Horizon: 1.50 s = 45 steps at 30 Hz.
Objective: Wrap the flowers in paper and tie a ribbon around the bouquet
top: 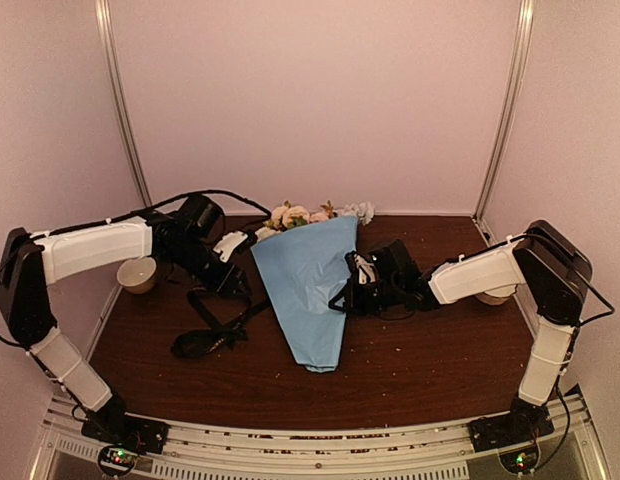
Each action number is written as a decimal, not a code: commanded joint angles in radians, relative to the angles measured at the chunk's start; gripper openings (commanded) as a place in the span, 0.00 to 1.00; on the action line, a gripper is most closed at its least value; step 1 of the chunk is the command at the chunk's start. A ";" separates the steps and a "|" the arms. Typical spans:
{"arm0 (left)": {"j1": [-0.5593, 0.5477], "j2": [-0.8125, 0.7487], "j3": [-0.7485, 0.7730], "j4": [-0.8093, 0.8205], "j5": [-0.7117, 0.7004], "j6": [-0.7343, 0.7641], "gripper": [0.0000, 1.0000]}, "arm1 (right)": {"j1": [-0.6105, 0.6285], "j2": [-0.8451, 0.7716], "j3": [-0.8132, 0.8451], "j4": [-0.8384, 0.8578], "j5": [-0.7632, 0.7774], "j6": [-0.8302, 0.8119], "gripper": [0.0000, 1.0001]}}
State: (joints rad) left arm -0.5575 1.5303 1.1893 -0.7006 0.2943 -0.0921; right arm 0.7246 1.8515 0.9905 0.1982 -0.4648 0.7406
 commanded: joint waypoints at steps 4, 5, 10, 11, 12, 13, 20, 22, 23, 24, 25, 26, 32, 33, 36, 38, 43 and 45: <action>-0.016 0.225 0.080 0.186 -0.101 0.032 0.38 | -0.011 -0.035 -0.002 0.048 0.032 0.018 0.00; -0.016 0.264 0.106 0.170 -0.125 0.040 0.37 | -0.013 -0.035 -0.004 0.051 0.032 0.020 0.00; -0.020 0.412 0.207 0.150 -0.188 0.062 0.46 | -0.020 -0.034 -0.010 0.058 0.033 0.024 0.00; -0.021 0.432 0.220 0.151 -0.189 0.071 0.47 | -0.020 -0.032 -0.011 0.057 0.032 0.023 0.00; -0.024 0.451 0.231 0.153 -0.193 0.080 0.47 | -0.022 -0.030 -0.011 0.055 0.032 0.023 0.00; -0.027 0.468 0.240 0.150 -0.203 0.088 0.47 | -0.022 -0.028 -0.010 0.055 0.032 0.023 0.00; -0.028 0.588 0.281 0.063 -0.241 0.106 0.53 | -0.028 -0.025 -0.006 0.055 0.031 0.023 0.00; -0.028 0.602 0.272 0.065 -0.217 0.108 0.54 | -0.030 -0.021 -0.002 0.054 0.029 0.024 0.00; -0.028 0.607 0.268 0.065 -0.207 0.106 0.54 | -0.031 -0.020 -0.001 0.053 0.028 0.025 0.00; -0.029 0.612 0.262 0.065 -0.201 0.104 0.54 | -0.032 -0.019 0.000 0.052 0.028 0.026 0.00; -0.030 0.617 0.259 0.066 -0.194 0.103 0.53 | -0.031 -0.020 0.000 0.052 0.028 0.026 0.00; -0.032 0.622 0.255 0.064 -0.179 0.106 0.52 | -0.031 -0.021 0.000 0.052 0.028 0.025 0.00; -0.069 0.542 0.126 0.116 -0.131 0.126 0.57 | -0.034 -0.037 -0.008 0.038 0.038 0.013 0.00; -0.071 0.518 0.101 0.136 -0.132 0.128 0.58 | -0.034 -0.037 -0.007 0.037 0.038 0.011 0.00; -0.080 0.496 0.072 0.153 -0.133 0.139 0.60 | -0.035 -0.028 -0.002 0.037 0.030 0.015 0.00; -0.092 0.488 0.063 0.153 -0.127 0.152 0.63 | -0.034 -0.028 0.000 0.037 0.029 0.014 0.00; -0.102 0.545 0.077 0.109 -0.231 0.160 0.48 | -0.035 -0.039 -0.004 0.031 0.036 0.010 0.00; -0.104 0.570 0.088 0.106 -0.236 0.157 0.31 | -0.036 -0.039 -0.003 0.029 0.037 0.008 0.00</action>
State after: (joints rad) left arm -0.6514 1.9999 1.3014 -0.4911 0.0727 0.0654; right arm 0.6998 1.8515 0.9882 0.2043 -0.4625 0.7624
